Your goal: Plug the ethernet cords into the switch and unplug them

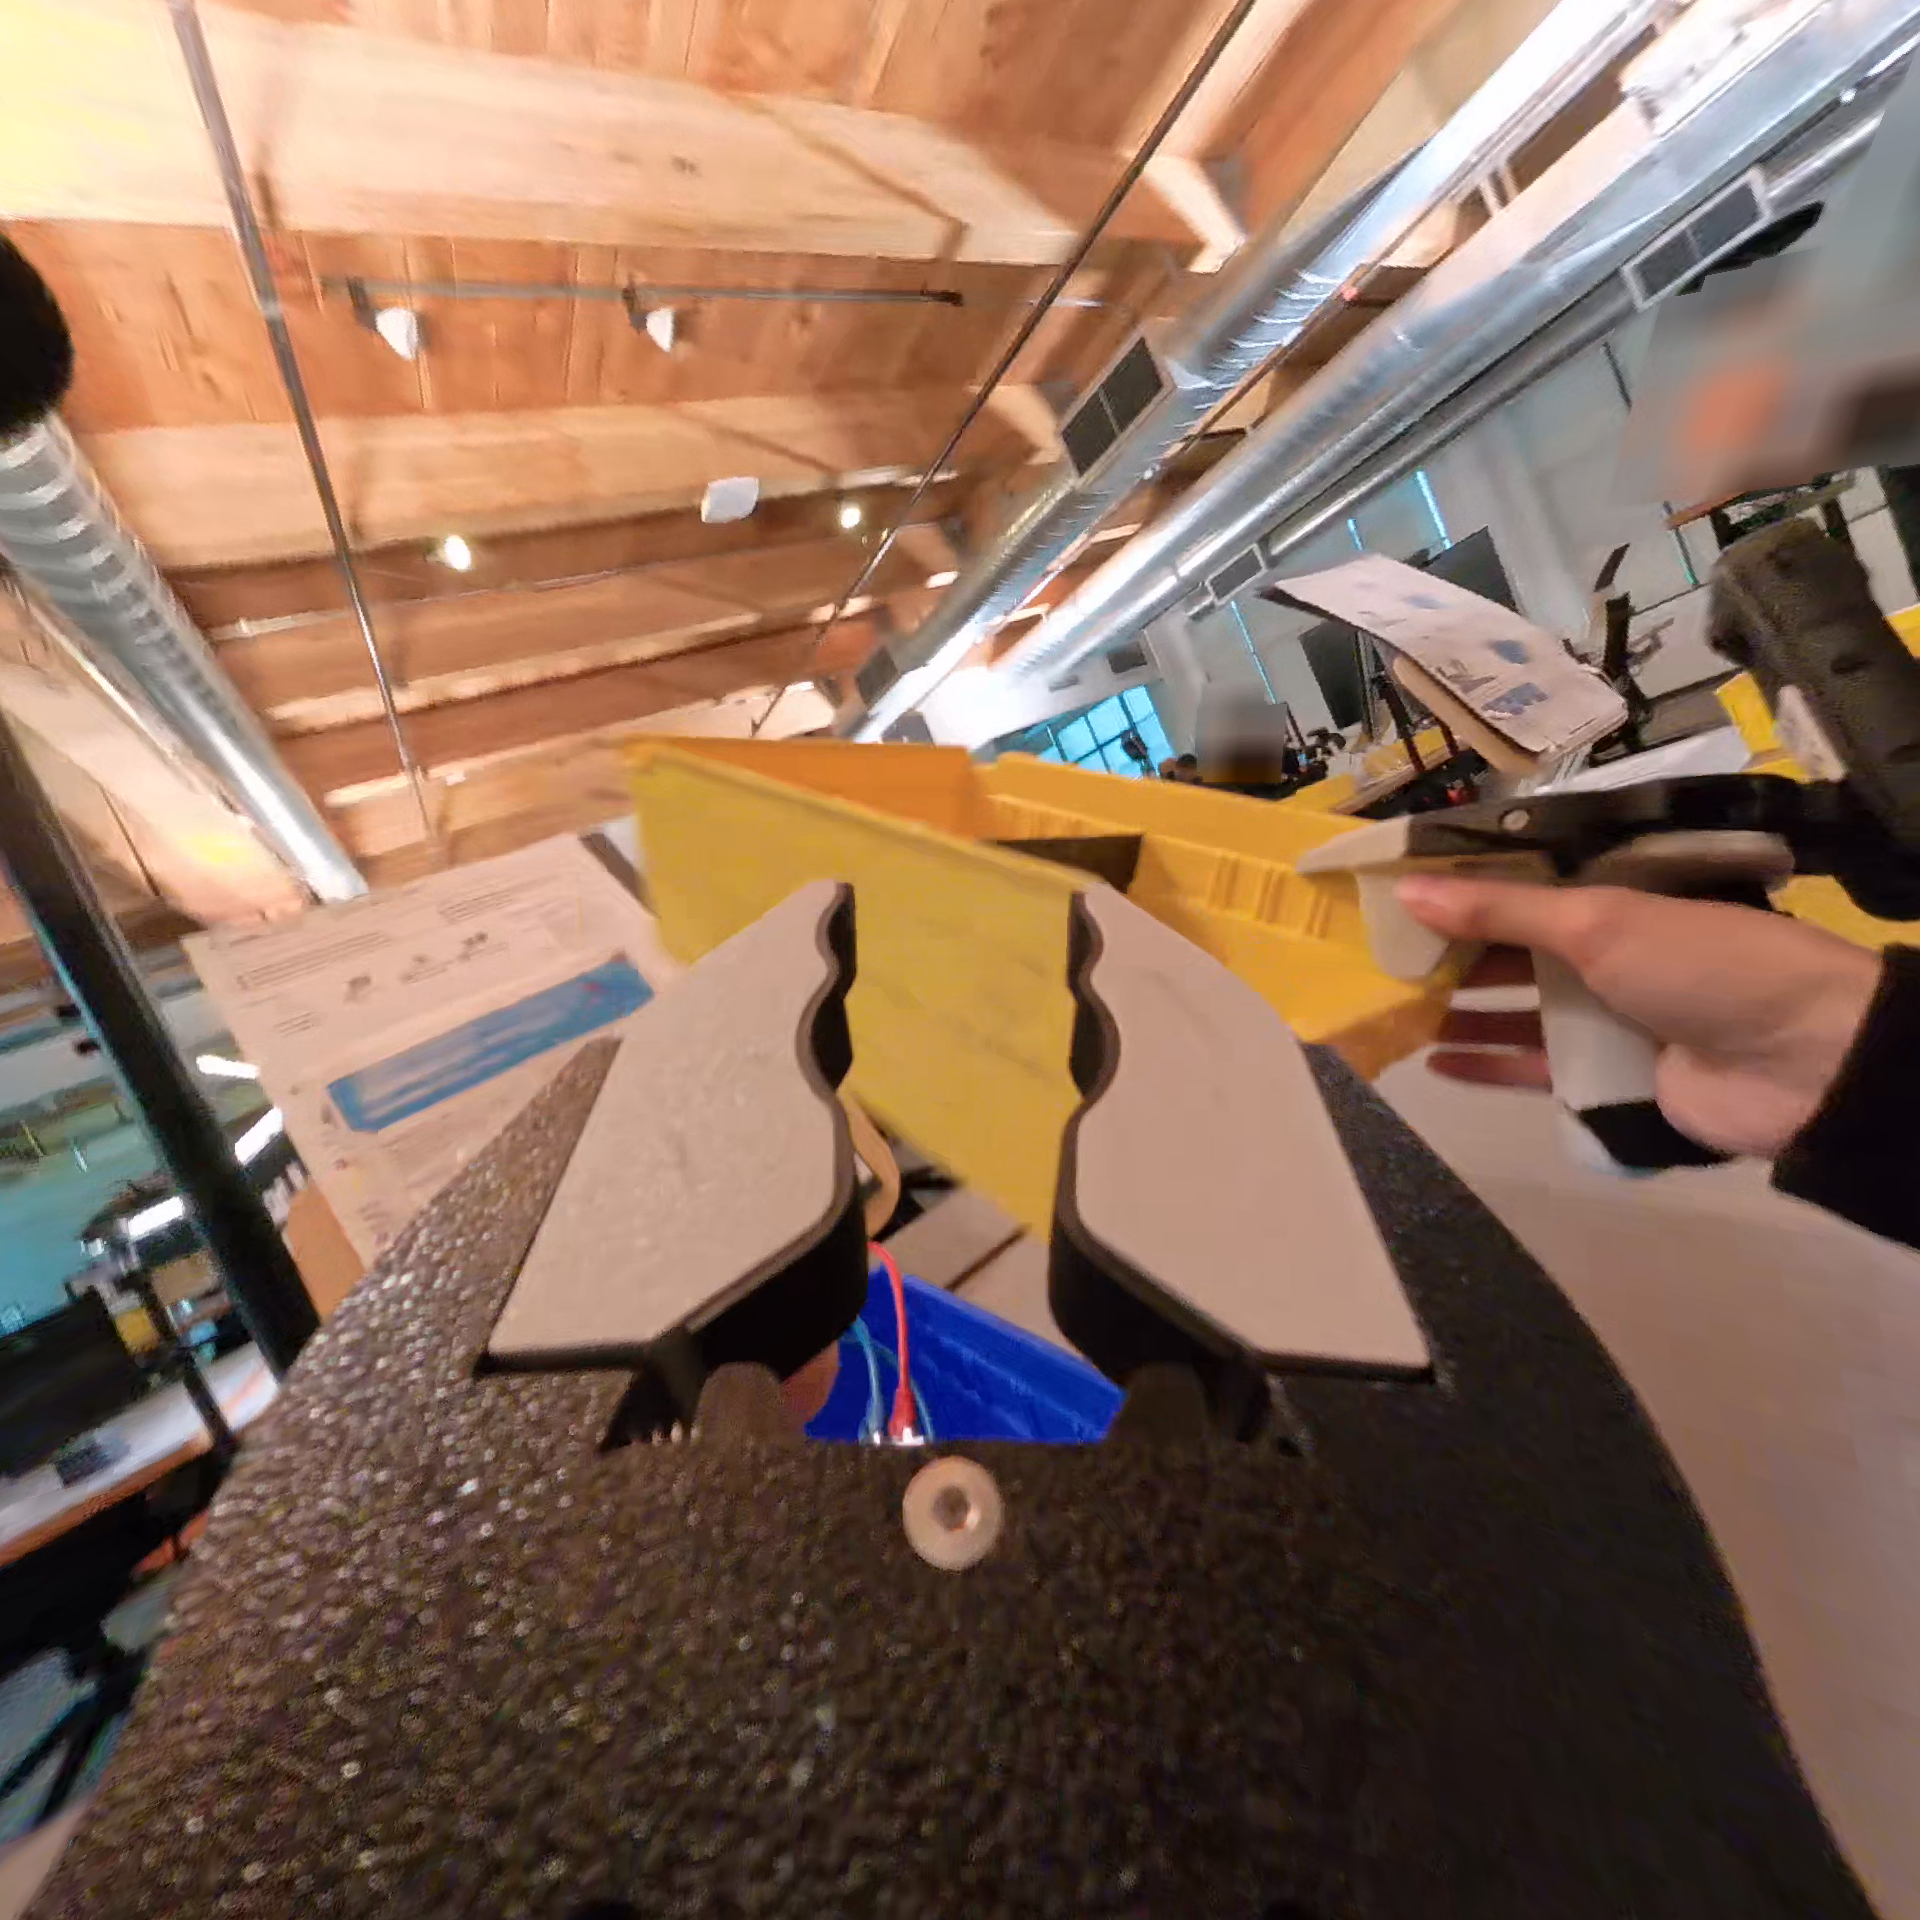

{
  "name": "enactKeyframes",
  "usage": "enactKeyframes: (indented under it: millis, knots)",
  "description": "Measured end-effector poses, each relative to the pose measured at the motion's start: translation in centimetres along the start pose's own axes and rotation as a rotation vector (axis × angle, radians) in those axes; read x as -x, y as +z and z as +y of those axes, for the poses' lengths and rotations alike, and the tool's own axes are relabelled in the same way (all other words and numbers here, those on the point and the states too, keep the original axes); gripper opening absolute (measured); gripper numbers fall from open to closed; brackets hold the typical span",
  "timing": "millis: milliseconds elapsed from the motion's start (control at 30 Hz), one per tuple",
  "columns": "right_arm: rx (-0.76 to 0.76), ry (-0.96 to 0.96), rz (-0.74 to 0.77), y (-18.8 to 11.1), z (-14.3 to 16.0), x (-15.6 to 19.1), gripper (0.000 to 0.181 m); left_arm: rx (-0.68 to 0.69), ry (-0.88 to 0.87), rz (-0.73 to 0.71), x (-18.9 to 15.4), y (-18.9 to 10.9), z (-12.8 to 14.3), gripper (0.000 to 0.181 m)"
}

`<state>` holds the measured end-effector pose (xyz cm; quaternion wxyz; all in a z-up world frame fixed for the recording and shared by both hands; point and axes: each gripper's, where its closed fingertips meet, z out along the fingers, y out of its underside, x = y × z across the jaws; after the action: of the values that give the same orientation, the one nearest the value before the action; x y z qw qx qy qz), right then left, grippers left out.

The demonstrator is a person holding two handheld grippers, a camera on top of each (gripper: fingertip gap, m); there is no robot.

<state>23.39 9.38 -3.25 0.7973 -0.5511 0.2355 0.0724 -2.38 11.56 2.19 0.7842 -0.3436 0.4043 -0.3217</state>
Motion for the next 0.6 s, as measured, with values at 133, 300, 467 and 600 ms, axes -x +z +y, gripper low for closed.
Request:
enactKeyframes:
  millis: [133, 300, 467, 600]
  knots:
    - [0.016, -0.037, 0.151, -1.9, -1.2, -8.1, 0.003, 0.281, -0.091, -0.077, 4.3, -2.8, 6.1, 0.041]
    - [0.115, -0.118, 0.314, -4.1, -0.3, -15.6, 0.003, 0.692, -0.285, -0.177, 8.9, -8.4, 17.6, 0.068]
    - [0.258, -0.185, 0.439, -4.6, 2.2, -19.9, 0.005, 0.828, -0.384, -0.202, 9.1, -10.6, 22.5, 0.068]
    - [0.326, -0.217, 0.483, -4.2, 3.8, -21.5, 0.006, 0.825, -0.395, -0.232, 9.4, -10.3, 23.6, 0.038]
